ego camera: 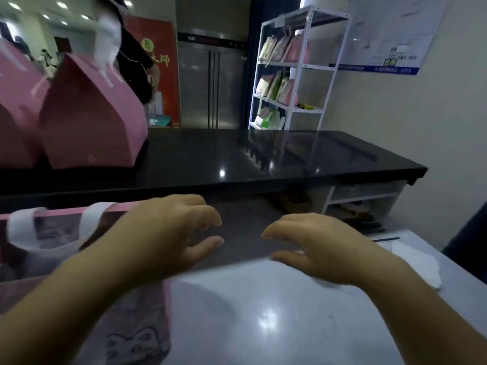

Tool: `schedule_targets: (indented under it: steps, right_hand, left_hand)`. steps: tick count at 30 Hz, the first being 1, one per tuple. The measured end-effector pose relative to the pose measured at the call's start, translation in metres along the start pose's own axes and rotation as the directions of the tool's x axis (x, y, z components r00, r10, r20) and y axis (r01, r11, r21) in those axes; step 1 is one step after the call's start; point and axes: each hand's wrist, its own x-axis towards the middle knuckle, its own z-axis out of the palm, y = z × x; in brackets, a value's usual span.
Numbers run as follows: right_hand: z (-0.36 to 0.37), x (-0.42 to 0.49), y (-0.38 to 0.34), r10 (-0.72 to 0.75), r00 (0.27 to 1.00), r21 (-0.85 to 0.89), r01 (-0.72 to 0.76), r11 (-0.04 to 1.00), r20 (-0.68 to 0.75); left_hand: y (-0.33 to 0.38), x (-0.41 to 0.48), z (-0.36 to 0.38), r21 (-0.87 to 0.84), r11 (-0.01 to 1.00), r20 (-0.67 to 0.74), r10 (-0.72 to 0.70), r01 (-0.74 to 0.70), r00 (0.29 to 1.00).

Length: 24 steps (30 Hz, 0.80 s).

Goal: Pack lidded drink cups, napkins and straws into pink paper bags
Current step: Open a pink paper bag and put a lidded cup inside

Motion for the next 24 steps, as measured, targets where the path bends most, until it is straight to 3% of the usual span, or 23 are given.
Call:
schedule_targets:
  steps: [6,13,16,20,24]
  right_hand:
    - [0.034,-0.032,0.110,0.225,0.956,-0.100,-0.210,0.973,0.186]
    - [0.067,-0.028,0.207,0.401,0.904,-0.139,-0.383,0.913,0.148]
    - [0.078,-0.014,0.227,0.416,0.901,-0.055,-0.412,0.910,0.122]
    - [0.097,0.000,0.233,0.420,0.885,0.079,-0.442,0.894,0.200]
    - [0.110,0.009,0.235,0.435,0.870,0.049,-0.457,0.888,0.234]
  left_hand:
    - [0.050,0.062,0.087,-0.009,1.000,0.115,-0.027,0.029,0.993]
    - [0.080,0.101,0.156,-0.008,0.992,0.211,-0.119,0.124,0.970]
    - [0.082,0.107,0.170,0.010,0.986,0.240,-0.163,0.166,0.957]
    - [0.084,0.112,0.182,0.017,0.976,0.268,-0.214,0.217,0.939]
    - [0.085,0.107,0.188,0.013,0.965,0.289,-0.253,0.261,0.923]
